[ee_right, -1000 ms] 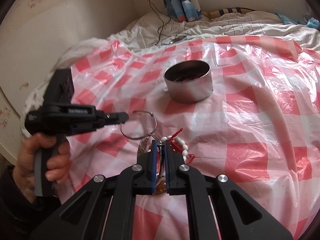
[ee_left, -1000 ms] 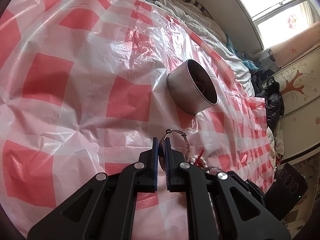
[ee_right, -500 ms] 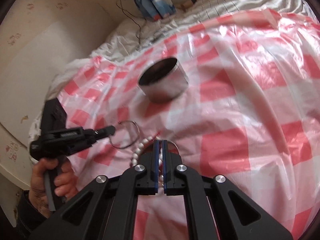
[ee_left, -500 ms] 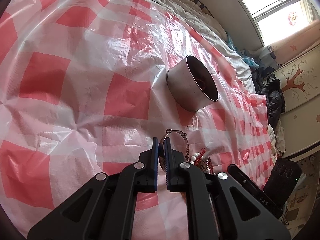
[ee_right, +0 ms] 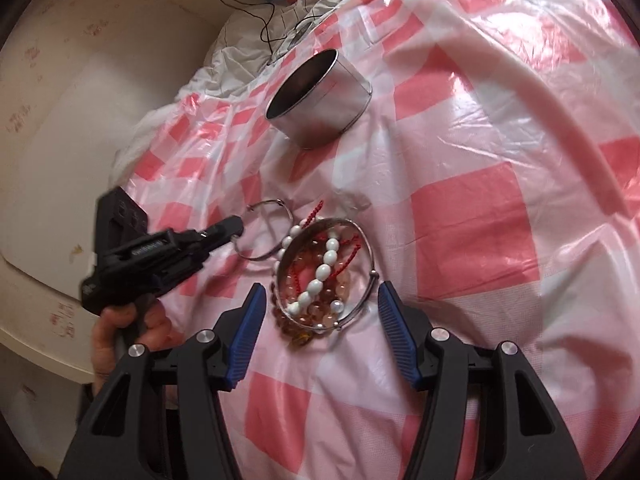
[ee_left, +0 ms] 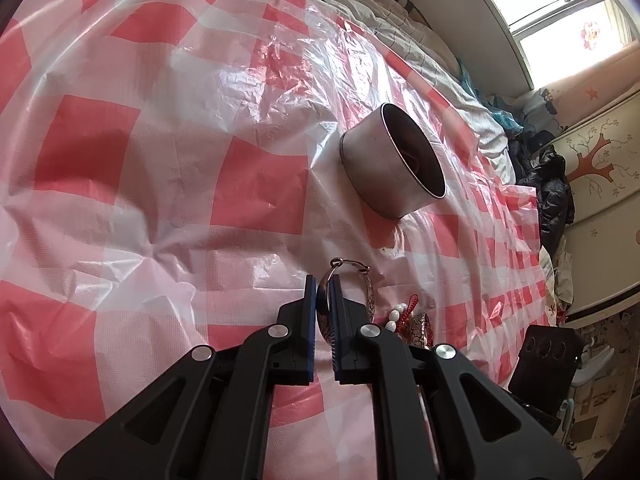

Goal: Organize jewelry

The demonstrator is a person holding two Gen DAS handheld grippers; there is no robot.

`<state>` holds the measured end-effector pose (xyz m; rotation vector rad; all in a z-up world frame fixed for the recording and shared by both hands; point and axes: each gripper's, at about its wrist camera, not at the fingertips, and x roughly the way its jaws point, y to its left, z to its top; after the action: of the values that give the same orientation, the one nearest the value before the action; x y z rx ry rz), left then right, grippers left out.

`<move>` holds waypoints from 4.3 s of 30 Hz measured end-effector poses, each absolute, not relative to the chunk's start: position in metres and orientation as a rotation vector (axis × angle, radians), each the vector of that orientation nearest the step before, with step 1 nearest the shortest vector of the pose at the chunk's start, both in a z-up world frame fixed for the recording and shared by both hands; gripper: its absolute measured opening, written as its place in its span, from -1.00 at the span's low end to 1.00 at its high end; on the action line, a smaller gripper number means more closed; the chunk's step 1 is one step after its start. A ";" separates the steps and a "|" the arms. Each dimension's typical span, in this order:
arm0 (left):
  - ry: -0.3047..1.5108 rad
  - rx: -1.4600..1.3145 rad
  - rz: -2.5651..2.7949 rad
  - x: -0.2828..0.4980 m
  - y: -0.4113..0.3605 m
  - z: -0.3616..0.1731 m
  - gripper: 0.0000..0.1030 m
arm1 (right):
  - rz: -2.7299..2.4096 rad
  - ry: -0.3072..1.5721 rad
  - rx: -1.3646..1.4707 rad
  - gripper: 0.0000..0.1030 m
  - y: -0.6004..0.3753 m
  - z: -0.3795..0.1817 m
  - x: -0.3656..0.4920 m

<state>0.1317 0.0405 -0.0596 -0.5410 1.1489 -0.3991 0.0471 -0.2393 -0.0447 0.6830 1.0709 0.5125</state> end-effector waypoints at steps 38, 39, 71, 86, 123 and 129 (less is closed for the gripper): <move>1.081 -0.602 -0.425 0.134 0.048 -0.047 -0.89 | 0.569 0.912 0.816 -0.84 -0.255 -0.030 0.050; 1.087 -0.602 -0.422 0.134 0.048 -0.049 -0.89 | 0.574 0.925 0.825 -0.84 -0.254 -0.032 0.053; 0.900 -0.675 -0.558 0.137 0.046 0.000 -0.89 | 0.654 0.734 0.723 -0.86 -0.248 0.024 0.061; 0.888 -0.687 -0.552 0.204 -0.001 -0.012 -0.89 | 0.677 0.656 0.747 -0.86 -0.258 0.039 0.131; 0.895 -0.530 -0.316 0.224 0.008 0.005 0.10 | 0.490 0.876 0.506 -0.23 -0.221 -0.003 0.206; 0.896 -0.550 -0.315 0.223 0.011 0.004 0.13 | 0.541 0.776 0.625 -0.04 -0.235 0.008 0.201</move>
<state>0.2232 0.0107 0.0039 -0.5498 0.8960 -0.3152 0.2009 -0.2353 0.0085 0.6251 0.7764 0.5413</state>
